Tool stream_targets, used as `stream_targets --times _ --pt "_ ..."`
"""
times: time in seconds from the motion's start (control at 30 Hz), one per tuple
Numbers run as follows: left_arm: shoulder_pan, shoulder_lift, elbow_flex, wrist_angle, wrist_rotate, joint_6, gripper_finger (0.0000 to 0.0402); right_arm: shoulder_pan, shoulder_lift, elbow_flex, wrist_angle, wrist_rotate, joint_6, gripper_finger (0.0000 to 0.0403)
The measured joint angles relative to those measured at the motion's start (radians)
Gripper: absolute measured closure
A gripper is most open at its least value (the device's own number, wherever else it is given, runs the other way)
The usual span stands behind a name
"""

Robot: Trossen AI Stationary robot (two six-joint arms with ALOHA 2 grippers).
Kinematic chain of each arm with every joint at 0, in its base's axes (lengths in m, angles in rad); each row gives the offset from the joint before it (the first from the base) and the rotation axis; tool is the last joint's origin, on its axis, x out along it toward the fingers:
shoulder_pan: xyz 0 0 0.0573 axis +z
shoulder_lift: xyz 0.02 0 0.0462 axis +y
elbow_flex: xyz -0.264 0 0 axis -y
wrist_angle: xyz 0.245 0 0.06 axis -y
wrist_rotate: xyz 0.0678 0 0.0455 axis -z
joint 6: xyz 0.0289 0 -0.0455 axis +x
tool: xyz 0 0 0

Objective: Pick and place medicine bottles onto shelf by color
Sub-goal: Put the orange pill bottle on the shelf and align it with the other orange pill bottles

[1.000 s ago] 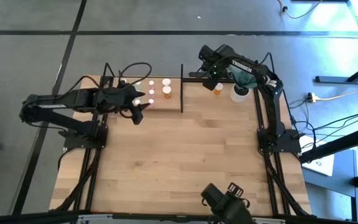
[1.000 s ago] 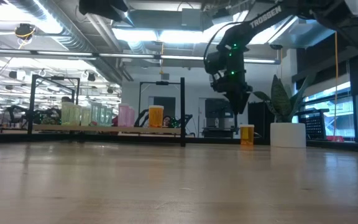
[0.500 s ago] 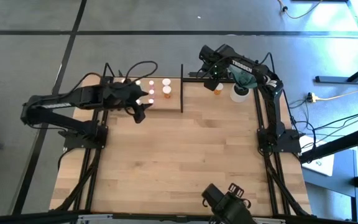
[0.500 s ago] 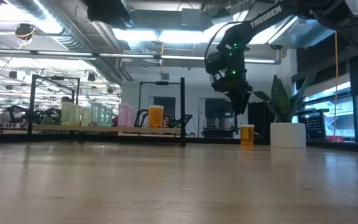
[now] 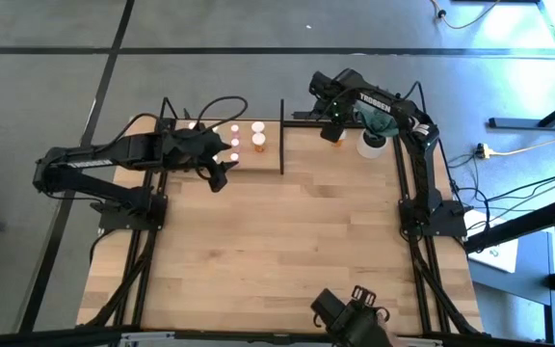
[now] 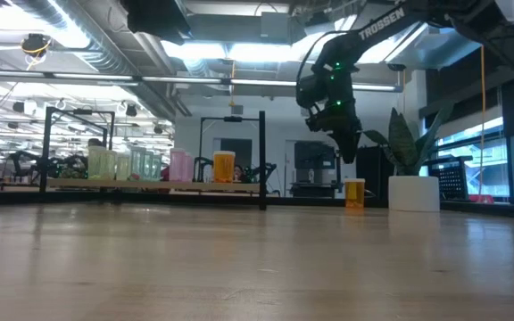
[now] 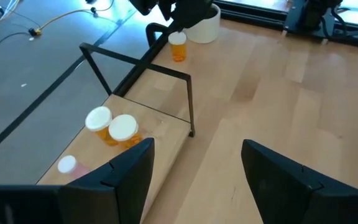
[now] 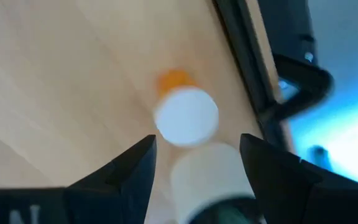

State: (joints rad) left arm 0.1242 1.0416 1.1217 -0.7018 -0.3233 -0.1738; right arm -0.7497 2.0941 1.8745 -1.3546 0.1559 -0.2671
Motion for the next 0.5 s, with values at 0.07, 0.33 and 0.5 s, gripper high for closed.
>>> stream_targets --times 0.07,0.33,0.5 --pt "0.0 0.0 0.0 0.0 0.0 0.0 0.0166 0.015 0.0 0.012 -0.031 0.071 -0.018 0.0169" --pt "0.0 0.0 0.0 0.0 -0.001 0.0 0.0167 0.089 -0.001 0.087 -0.033 0.165 -0.098 0.0169" --pt "0.0 0.0 0.0 0.0 -0.001 0.0 0.0167 0.099 -0.001 0.078 0.022 0.095 -0.186 0.0169"
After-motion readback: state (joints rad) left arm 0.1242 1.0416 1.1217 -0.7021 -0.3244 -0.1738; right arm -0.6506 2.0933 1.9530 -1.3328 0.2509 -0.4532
